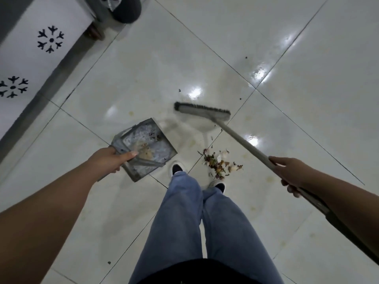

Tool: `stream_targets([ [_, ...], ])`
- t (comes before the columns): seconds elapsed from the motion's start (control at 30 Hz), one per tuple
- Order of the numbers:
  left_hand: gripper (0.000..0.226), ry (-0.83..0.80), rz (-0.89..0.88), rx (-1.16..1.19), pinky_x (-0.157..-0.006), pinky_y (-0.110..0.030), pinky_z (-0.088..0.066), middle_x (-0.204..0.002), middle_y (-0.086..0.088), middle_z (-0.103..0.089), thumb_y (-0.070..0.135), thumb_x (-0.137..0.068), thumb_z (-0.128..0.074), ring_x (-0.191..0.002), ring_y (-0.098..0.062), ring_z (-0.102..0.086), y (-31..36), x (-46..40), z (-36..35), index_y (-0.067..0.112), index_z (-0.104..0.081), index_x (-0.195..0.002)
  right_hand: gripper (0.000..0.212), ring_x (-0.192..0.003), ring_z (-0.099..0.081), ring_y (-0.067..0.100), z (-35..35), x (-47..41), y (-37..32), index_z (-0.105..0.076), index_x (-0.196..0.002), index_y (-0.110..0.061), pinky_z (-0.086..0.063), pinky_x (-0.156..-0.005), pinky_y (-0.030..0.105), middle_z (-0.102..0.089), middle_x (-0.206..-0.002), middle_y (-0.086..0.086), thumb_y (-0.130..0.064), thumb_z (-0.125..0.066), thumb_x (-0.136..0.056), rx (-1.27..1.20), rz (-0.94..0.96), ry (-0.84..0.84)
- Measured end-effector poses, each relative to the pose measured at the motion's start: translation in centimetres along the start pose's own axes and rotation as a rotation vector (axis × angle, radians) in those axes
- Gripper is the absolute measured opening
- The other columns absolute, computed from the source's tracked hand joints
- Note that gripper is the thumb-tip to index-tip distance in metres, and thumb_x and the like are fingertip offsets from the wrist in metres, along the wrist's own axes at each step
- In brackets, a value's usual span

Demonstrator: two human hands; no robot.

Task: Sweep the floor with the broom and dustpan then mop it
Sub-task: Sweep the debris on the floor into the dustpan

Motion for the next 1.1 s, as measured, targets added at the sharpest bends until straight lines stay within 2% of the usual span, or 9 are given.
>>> stream_targets([
  [0.23,0.034,-0.006,-0.078,-0.131,-0.065,-0.027,-0.044,-0.073,-0.005,-0.057,0.049,-0.08,-0.064,-0.067,-0.018,-0.055,2.8,-0.5,-1.7,0.019,-0.052,-0.069,0.036,-0.048,-0.045,0.021,2.6,-4.4,-8.3,-0.046,-0.134,-0.009,-0.039,-0.047,0.027,-0.045,-0.063,0.009,-0.016,-0.036,-0.101,0.121,0.227,0.173],
  [0.33,0.038,0.022,-0.088,-0.217,-0.055,-0.026,-0.039,-0.071,-0.003,-0.056,0.052,-0.082,-0.06,-0.072,-0.02,-0.055,3.7,-0.2,-2.3,0.018,-0.05,-0.07,0.03,-0.05,-0.044,0.022,2.0,-8.0,-12.2,-0.046,-0.124,0.003,-0.041,-0.044,0.031,-0.045,-0.065,0.013,-0.012,-0.034,-0.101,0.142,0.186,0.133],
  [0.4,0.039,0.041,-0.089,-0.257,-0.049,-0.025,-0.032,-0.07,-0.003,-0.055,0.053,-0.083,-0.058,-0.071,-0.019,-0.054,4.1,0.0,-2.4,0.018,-0.049,-0.07,0.018,-0.049,-0.041,0.02,0.5,-9.2,-12.6,-0.048,-0.106,-0.001,-0.038,-0.03,0.021,-0.043,-0.064,0.01,-0.012,-0.034,-0.1,0.17,0.161,0.086],
  [0.57,0.038,0.069,-0.103,-0.218,-0.047,-0.025,-0.031,-0.071,-0.002,-0.056,0.055,-0.081,-0.06,-0.065,-0.014,-0.052,3.9,0.8,-1.0,0.019,-0.051,-0.072,0.051,-0.02,-0.038,0.012,-2.6,-7.3,-4.1,-0.019,-0.149,-0.018,-0.028,-0.029,0.014,-0.041,-0.064,0.011,-0.009,-0.03,-0.1,0.423,0.099,-0.017],
  [0.63,0.036,0.066,-0.11,-0.249,-0.05,-0.025,-0.033,-0.071,-0.002,-0.056,0.055,-0.081,-0.059,-0.068,-0.016,-0.054,3.7,1.2,-0.8,0.022,-0.05,-0.07,0.056,-0.026,-0.041,0.015,-1.9,-6.0,0.1,-0.012,-0.152,-0.025,-0.032,-0.037,0.019,-0.043,-0.063,0.013,-0.012,-0.029,-0.1,0.447,0.058,-0.05],
  [0.73,0.038,0.054,-0.111,-0.314,-0.064,-0.029,-0.039,-0.072,-0.005,-0.057,0.054,-0.083,-0.057,-0.079,-0.024,-0.055,3.1,1.3,-1.1,0.02,-0.051,-0.07,0.049,-0.034,-0.035,0.014,0.3,-3.6,4.0,-0.025,-0.148,-0.03,-0.032,-0.039,0.019,-0.039,-0.06,0.01,-0.019,-0.033,-0.101,0.284,-0.005,-0.012],
  [0.9,0.051,0.02,-0.066,-0.382,-0.079,-0.032,-0.043,-0.089,-0.01,-0.06,0.057,-0.082,-0.057,-0.092,-0.028,-0.058,1.6,0.8,-1.9,0.007,-0.06,-0.093,0.042,-0.042,-0.036,0.017,2.0,-0.3,4.6,-0.039,-0.142,-0.025,-0.031,-0.039,0.018,-0.041,-0.063,0.011,-0.021,-0.038,-0.1,0.043,0.018,0.057],
  [1.03,0.039,0.0,-0.083,-0.38,-0.076,-0.031,-0.042,-0.078,-0.002,-0.056,0.056,-0.08,-0.06,-0.089,-0.027,-0.057,1.6,0.6,-2.5,0.018,-0.055,-0.078,0.036,-0.045,-0.037,0.019,2.7,-3.3,1.3,-0.044,-0.135,-0.01,-0.032,-0.037,0.018,-0.039,-0.063,0.011,-0.017,-0.032,-0.102,-0.204,0.035,0.171],
  [1.1,0.035,-0.001,-0.094,-0.397,-0.067,-0.029,-0.042,-0.076,-0.001,-0.055,0.055,-0.081,-0.059,-0.083,-0.024,-0.056,1.8,0.8,-2.7,0.02,-0.053,-0.077,0.033,-0.034,-0.04,0.021,2.8,-5.6,-0.4,-0.046,-0.126,-0.005,-0.032,-0.029,0.013,-0.038,-0.062,0.011,-0.012,-0.03,-0.099,-0.32,0.012,0.182],
])
Point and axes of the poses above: each hand's wrist, its own x-axis away from the middle knuckle, its own z-axis out of the back of the hand, y = z × x, the point moved 8 cm from there along -x, towards the middle knuckle
